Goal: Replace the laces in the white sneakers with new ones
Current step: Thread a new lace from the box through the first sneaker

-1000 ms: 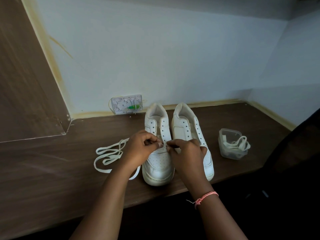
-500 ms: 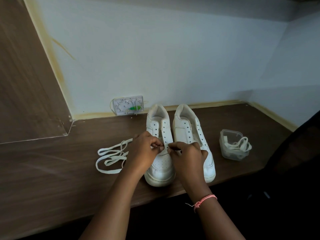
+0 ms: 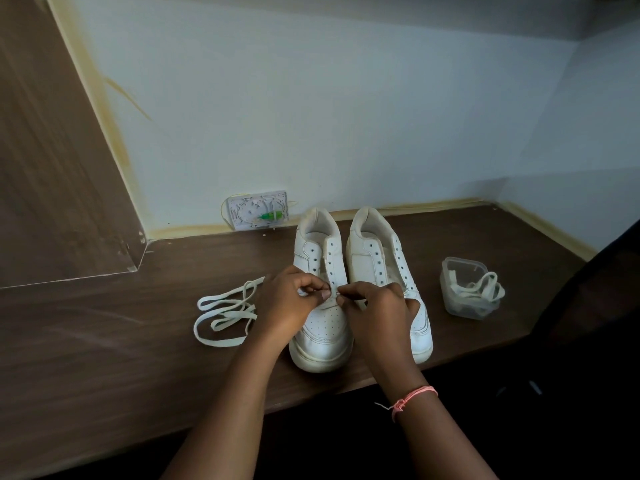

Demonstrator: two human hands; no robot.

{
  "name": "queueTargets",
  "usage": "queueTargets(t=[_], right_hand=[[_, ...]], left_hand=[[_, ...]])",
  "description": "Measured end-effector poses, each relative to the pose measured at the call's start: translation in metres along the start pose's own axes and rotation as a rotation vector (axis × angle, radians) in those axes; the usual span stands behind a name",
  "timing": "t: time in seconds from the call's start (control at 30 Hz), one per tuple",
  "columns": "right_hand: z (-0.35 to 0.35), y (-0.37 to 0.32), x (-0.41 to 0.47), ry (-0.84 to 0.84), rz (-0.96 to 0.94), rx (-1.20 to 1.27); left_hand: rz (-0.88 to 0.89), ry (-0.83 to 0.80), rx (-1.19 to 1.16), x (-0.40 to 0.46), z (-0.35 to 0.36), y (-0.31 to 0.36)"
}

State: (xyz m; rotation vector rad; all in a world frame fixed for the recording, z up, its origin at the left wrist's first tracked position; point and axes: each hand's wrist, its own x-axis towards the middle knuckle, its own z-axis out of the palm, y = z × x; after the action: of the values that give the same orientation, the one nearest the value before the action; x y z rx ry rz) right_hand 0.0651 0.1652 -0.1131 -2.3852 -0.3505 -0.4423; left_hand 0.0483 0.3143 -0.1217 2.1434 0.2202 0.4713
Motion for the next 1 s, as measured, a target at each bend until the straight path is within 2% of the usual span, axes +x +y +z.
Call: queueTargets(t=[0.23, 0.4, 0.47, 0.57, 0.7, 0.9, 1.0], right_hand=[[0.003, -0.004, -0.002, 0.120, -0.108, -0.104], [0.008, -0.006, -0.002, 0.146, -0.164, -0.225], [0.007, -0.004, 0.000, 0.135, -0.161, -0.263], [-0.014, 0.006, 0.007, 0.131, -0.070, -0.271], [-0.050, 0.035, 0.020, 0.123, 0.094, -0.288], [-0.082, 0.078, 0.030, 0.213, 0.362, -0.420], [-0.078, 0.077, 0.026, 0.200, 0.335, -0.424]], left_hand=[[-0.011, 0.031, 0.074, 0.004, 0.002, -0.002], [0.013, 0.006, 0.054, 0.003, -0.004, 0.001], [0.052, 0.014, 0.165, 0.000, -0.006, 0.003], [0.061, 0.024, 0.304, -0.005, -0.009, 0.009], [0.073, 0.010, 0.320, -0.007, -0.012, 0.010], [0.096, 0.008, 0.369, -0.011, -0.016, 0.009], [0.144, 0.023, 0.330, -0.015, -0.019, 0.006]])
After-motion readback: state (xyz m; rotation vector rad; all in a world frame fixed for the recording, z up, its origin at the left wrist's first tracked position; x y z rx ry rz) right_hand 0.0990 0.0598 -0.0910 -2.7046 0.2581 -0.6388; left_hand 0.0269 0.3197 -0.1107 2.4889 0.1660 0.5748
